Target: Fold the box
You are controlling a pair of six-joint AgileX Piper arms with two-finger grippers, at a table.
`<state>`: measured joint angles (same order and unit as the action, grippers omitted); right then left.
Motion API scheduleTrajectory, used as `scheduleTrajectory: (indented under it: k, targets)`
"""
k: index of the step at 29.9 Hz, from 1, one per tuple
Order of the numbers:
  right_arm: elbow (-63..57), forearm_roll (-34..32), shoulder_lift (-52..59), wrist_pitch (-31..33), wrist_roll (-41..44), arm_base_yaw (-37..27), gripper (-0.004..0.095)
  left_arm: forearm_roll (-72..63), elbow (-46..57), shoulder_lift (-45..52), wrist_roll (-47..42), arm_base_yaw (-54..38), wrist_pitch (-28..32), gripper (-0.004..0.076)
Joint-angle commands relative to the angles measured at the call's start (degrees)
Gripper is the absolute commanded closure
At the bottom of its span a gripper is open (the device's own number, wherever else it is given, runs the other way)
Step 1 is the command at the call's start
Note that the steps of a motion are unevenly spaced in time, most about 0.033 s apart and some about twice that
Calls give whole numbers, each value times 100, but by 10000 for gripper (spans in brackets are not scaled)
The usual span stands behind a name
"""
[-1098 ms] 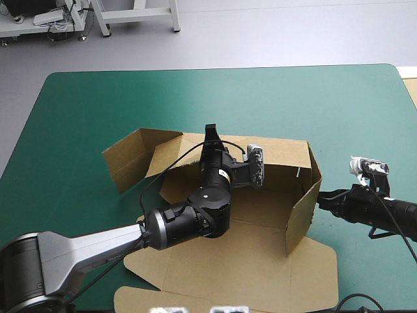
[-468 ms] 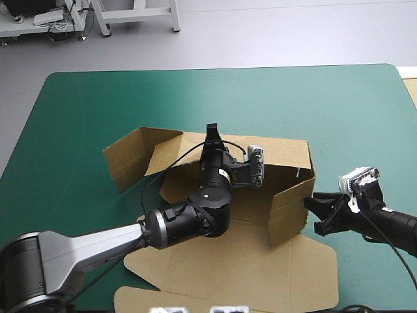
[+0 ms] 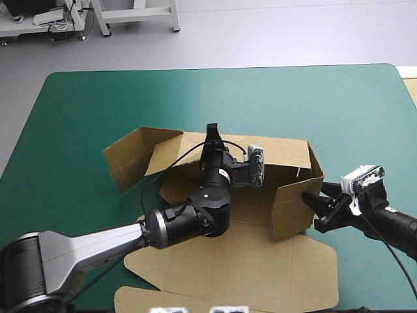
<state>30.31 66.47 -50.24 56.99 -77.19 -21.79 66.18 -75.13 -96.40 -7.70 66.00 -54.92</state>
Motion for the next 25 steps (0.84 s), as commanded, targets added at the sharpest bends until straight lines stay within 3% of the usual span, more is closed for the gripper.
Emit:
scheduleTrajectory:
  k: [1,11,20,22,25]
  targets:
    - [-57,527,33,-161,-262,3,385,-252,-103,137,-17,60,310,733]
    - [-179,1004,33,-495,-413,3,395,-284,-103,137,-17,60,525,733]
    - [-191,1004,-252,-253,-425,342,398,-284,-103,137,-17,60,678,733]
    - [-191,1004,-311,-471,-425,605,398,-284,-103,137,-17,60,678,733]
    - [-191,1004,-415,-1336,-425,1079,400,-284,-103,137,-17,60,678,733]
